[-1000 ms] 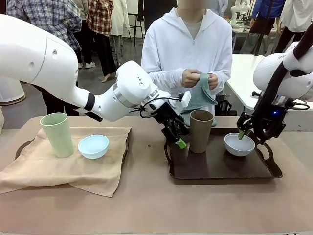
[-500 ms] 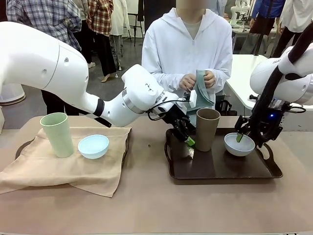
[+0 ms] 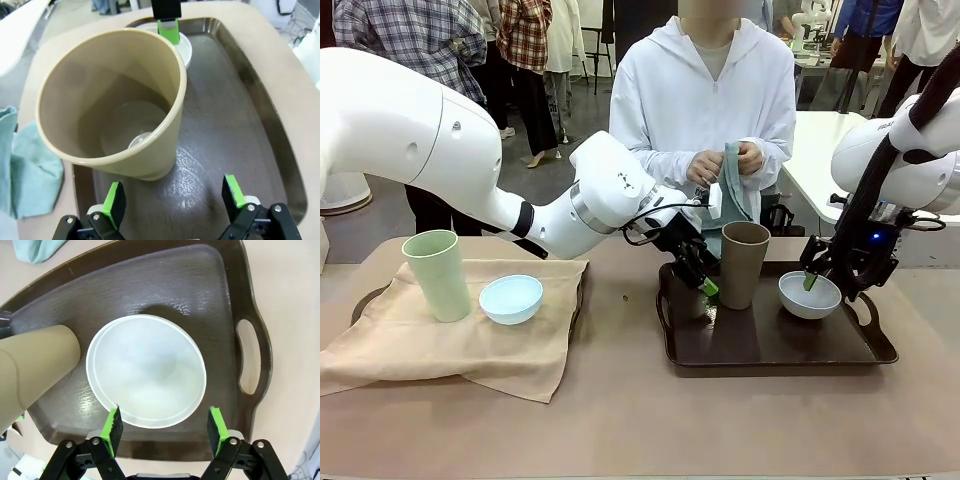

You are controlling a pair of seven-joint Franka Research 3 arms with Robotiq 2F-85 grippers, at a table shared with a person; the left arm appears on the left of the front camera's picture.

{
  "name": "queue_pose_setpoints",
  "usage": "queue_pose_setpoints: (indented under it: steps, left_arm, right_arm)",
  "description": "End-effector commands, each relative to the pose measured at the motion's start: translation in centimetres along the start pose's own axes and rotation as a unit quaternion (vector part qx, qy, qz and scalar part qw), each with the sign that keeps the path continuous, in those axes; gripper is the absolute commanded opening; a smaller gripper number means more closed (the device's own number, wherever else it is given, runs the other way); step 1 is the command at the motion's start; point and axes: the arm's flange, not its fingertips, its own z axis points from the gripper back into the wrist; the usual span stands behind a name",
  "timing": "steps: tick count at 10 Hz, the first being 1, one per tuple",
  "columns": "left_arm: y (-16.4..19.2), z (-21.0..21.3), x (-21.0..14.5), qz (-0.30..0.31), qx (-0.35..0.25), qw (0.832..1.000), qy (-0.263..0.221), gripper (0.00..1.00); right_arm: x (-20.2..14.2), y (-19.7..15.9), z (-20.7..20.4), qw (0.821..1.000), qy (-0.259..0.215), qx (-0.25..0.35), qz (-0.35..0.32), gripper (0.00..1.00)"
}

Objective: Set up a tray with a mat and arrange the tableware.
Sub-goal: Pick up the Picnic Bowl and Reusable plastic cup from the Handle tray in front of the human's position and hold them in the air.

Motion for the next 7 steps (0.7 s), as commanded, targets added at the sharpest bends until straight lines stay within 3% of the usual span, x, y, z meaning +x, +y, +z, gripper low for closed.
queue_pose_setpoints:
  steps: [1,7]
  left_arm:
    - [0.5,0.6,0.1,0.007,0.01,1.0,-0.014,1.0]
    - [2.2,-1.7,1.0,-0.007,-0.006,1.0,-0.026,1.0]
  right_arm:
    - [0.2,0.3,-0.4,1.0,0.008,0.0,0.005,0.87]
    - [0.8,-0.2,-1.4,1.0,0.019,-0.006,-0.005,0.87]
